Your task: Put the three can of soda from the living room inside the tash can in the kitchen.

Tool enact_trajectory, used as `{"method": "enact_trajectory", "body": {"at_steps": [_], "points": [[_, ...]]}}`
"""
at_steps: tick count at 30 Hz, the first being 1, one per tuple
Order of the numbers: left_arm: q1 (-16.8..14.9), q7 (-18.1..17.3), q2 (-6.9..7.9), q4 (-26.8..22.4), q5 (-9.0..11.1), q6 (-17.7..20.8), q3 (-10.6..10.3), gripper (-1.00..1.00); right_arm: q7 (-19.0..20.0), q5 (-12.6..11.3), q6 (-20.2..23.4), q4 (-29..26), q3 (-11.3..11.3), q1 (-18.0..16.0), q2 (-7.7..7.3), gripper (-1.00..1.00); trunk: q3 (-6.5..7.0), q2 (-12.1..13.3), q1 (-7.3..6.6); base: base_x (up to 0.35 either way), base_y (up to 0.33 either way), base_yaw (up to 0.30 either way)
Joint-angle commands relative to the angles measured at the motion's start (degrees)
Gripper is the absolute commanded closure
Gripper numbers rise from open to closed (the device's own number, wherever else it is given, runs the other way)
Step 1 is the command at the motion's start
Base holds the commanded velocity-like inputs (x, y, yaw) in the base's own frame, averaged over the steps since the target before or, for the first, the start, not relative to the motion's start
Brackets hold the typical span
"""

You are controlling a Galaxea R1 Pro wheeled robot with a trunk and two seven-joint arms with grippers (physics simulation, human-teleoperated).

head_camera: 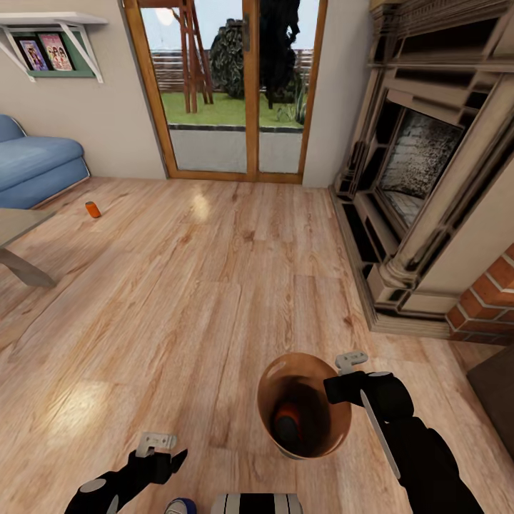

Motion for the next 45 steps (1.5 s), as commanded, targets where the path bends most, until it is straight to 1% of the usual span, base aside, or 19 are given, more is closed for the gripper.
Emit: {"method": "enact_trajectory", "body": {"at_steps": [1, 6, 10, 14, 16, 21, 26, 41, 45], "points": [[0.0, 0.0, 0.01, 0.0, 0.0, 0.0, 0.0, -1.00, 0.0, -1.1, 0.1, 0.0, 0.0, 0.0, 0.01, 1.00, 0.00, 0.0, 0.00, 0.000, 0.000, 0.000], [0.0, -0.1, 0.04, 0.4, 0.0, 0.3, 0.0, -1.00, 0.0, -1.0, 0.1, 0.0, -0.1, 0.0, -0.10, 1.00, 0.00, 0.0, 0.00, 0.000, 0.000, 0.000], [0.0, -0.1, -0.08, 3.7, 0.3, 1.9, 0.0, -1.00, 0.1, -1.0, 0.1, 0.0, -0.4, 0.0, -0.26, 1.00, 0.00, 0.0, 0.00, 0.000, 0.000, 0.000], [0.0, 0.0, -0.11, 4.7, 0.4, 2.2, 0.0, -1.00, 0.2, -1.0, 0.1, 0.0, -0.6, 0.0, -0.35, 1.00, 0.00, 0.0, 0.00, 0.000, 0.000, 0.000], [0.0, 0.1, -0.11, 4.9, 0.4, 2.3, 0.0, -1.00, 0.2, -1.0, 0.1, 0.0, -0.7, 0.0, -0.40, 1.00, 0.00, 0.0, 0.00, 0.000, 0.000, 0.000], [0.0, 0.1, -0.12, 5.3, 0.3, 2.4, -0.1, -1.00, 0.2, -1.2, 0.1, 0.0, -0.9, 0.0, -0.50, 1.00, -0.89, -2.0, 1.09, 0.000, 0.000, 0.000], [0.0, 0.1, -0.12, 5.3, 0.2, 2.4, -0.1, -1.00, 0.2, -1.0, 0.1, 0.0, -0.9, 0.0, -0.38, 1.00, -2.00, -2.1, 1.22, 0.000, 0.000, 0.000], [0.0, 0.2, -0.12, 5.3, -0.1, 2.2, -0.1, -1.00, 0.2, -1.0, 0.1, 0.0, -0.6, 0.0, -0.23, 1.00, -2.00, -2.1, 1.22, -0.027, -0.015, 0.000], [0.0, 0.2, -0.06, 5.2, 0.2, 1.9, -0.1, -1.00, 0.2, -1.0, 0.1, 0.0, -0.4, 0.0, -0.17, 1.00, -2.00, -2.1, 1.22, -0.049, -0.028, 0.000]]}}
